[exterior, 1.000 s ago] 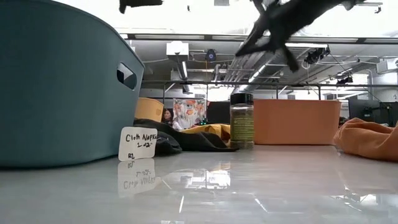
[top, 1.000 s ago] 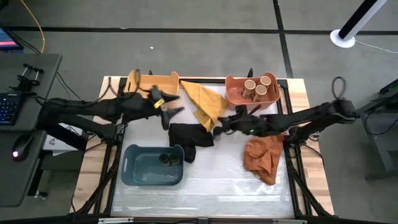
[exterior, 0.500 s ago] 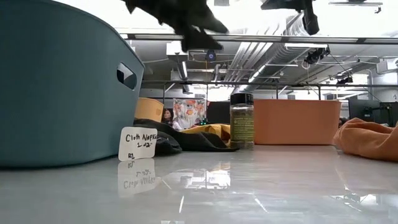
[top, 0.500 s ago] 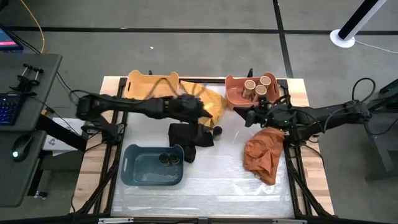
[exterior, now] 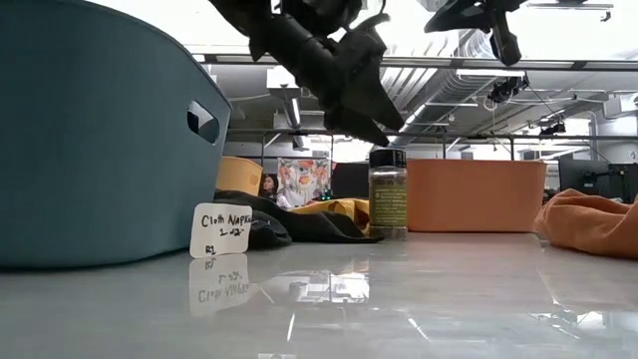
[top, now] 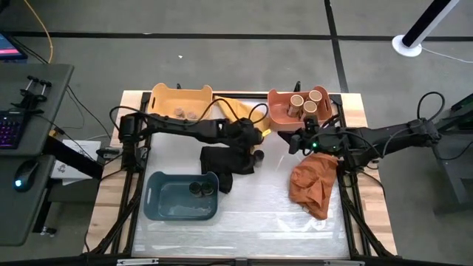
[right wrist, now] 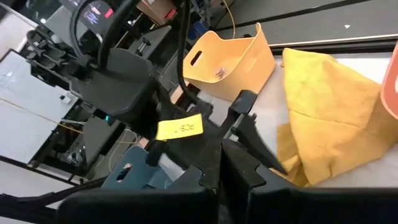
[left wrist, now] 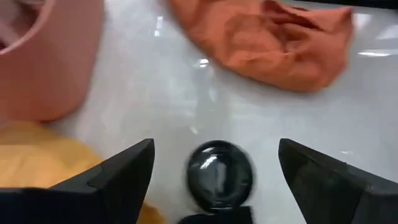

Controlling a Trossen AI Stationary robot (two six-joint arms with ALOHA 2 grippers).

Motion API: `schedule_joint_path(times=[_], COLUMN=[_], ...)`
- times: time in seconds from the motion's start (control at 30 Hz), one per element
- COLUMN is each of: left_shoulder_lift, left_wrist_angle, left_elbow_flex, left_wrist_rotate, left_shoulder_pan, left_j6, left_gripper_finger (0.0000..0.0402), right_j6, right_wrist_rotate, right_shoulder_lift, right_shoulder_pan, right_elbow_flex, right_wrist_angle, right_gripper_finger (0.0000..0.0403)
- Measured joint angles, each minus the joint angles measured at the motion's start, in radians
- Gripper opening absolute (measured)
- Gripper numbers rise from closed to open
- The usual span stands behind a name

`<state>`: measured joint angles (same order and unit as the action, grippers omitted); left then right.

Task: Sort spices by type
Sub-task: Put the black seasoning bottle into the blue bin

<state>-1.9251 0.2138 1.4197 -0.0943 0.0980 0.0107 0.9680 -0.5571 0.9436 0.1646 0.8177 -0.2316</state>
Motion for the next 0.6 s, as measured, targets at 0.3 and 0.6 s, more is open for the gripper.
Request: schedule_joint_path(times=[0.3, 0.6], left_shoulder_lift=[-0.008, -0.031], left_wrist_angle=[0.033, 0.023], left_elbow_flex=[0.001, 0.0], left_wrist_rotate=[0.016, 0.056], left_shoulder_pan=[-0.036, -0.042], left_j6=[0.043, 0.054], left_gripper_finger=[0.0329, 0.0328], right_j6=[0.001, 0.0], right_wrist_rotate=[0.0, 0.0], right_shoulder_lift=[0.0, 0.0], right_shoulder_pan=[0.0, 0.0], right_elbow_flex=[0.0, 0.0], right_wrist_angle=[-0.041, -0.05], right_gripper_finger=[0.0, 0.0])
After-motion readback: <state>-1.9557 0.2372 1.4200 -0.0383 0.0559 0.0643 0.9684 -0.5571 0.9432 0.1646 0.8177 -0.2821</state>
